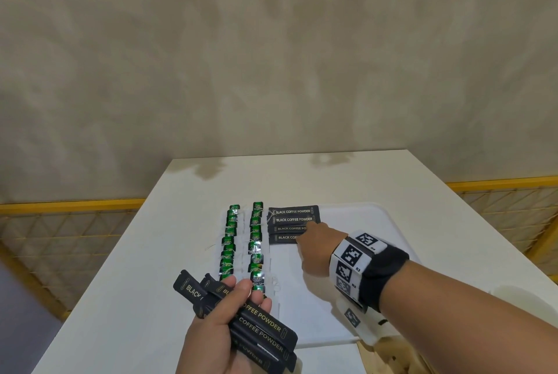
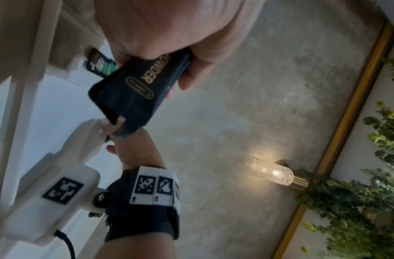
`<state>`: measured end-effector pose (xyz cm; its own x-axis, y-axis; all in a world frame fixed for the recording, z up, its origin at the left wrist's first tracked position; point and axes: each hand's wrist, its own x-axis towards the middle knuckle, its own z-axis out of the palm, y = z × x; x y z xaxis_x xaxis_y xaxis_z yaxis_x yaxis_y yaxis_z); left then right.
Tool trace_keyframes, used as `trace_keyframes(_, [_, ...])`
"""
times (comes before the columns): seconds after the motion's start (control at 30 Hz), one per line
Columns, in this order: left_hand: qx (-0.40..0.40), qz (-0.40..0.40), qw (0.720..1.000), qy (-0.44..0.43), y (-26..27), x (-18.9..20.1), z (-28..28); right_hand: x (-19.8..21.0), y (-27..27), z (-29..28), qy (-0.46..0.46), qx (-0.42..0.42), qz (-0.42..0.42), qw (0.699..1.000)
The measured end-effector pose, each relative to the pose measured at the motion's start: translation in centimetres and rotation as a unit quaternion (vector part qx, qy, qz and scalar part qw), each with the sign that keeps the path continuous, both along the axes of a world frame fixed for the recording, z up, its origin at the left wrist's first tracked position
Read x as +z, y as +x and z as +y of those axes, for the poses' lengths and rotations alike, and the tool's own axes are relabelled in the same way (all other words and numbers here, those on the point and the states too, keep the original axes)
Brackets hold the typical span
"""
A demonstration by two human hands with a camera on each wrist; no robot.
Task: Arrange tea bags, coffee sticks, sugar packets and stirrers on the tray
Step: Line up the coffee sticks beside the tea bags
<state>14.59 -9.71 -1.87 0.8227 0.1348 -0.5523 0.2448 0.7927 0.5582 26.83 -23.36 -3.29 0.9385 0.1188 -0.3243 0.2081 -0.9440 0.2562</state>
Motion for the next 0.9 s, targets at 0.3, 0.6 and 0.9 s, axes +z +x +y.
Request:
trace_keyframes(0.3, [-0.036,-0.003,0.998,-0.053,0.6,0.1,0.4,3.2,-2.1,-1.4,0.132,0.052,0.043,0.989])
trace_keyframes(0.6, [-0.057,-0.017,0.998,0.019,1.1,-1.2,-0.3,6.9,-6.4,-2.1,0.464,0.052,0.229,0.854])
trace_keyframes(0.9, [0.009,-0.013,0.999,0.032,0.2,-1.2,-0.4,6.2,-5.8,-2.9,0.438,0.043,0.184,0.879])
